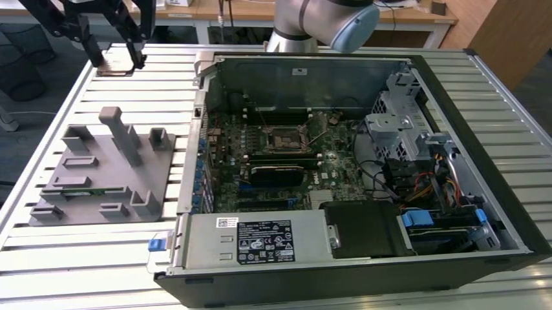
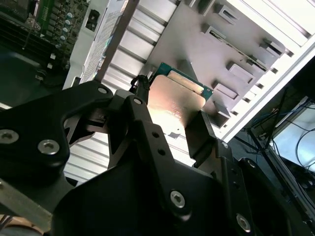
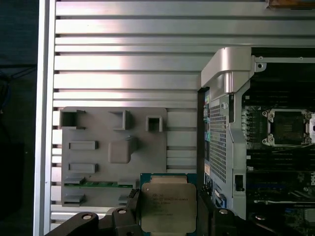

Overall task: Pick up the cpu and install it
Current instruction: 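Pick up the cpu and move it towards the insertion slot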

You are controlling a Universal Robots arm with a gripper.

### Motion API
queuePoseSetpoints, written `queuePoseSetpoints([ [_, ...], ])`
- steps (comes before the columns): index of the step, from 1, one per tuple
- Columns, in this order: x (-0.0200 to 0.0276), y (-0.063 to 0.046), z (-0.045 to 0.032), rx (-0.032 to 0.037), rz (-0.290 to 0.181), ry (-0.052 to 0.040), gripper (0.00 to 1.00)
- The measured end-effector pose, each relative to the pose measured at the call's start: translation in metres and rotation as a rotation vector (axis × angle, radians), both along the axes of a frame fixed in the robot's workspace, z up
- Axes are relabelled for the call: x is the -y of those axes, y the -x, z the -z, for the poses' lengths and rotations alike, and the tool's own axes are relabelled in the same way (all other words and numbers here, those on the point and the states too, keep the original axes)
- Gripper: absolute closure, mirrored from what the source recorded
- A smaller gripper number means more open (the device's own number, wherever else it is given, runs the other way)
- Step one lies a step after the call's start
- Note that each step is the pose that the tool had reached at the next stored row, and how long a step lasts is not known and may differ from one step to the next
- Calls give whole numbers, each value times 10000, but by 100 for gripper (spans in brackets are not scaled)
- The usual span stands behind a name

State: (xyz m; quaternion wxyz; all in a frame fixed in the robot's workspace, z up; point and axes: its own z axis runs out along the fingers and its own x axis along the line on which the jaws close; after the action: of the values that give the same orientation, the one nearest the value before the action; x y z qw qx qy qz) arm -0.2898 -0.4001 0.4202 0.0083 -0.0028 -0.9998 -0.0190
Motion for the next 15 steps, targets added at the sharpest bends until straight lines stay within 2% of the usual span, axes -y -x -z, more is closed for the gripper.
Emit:
queuePoseSetpoints([
  [15, 0, -271, 1, 0, 0, 1, 46],
])
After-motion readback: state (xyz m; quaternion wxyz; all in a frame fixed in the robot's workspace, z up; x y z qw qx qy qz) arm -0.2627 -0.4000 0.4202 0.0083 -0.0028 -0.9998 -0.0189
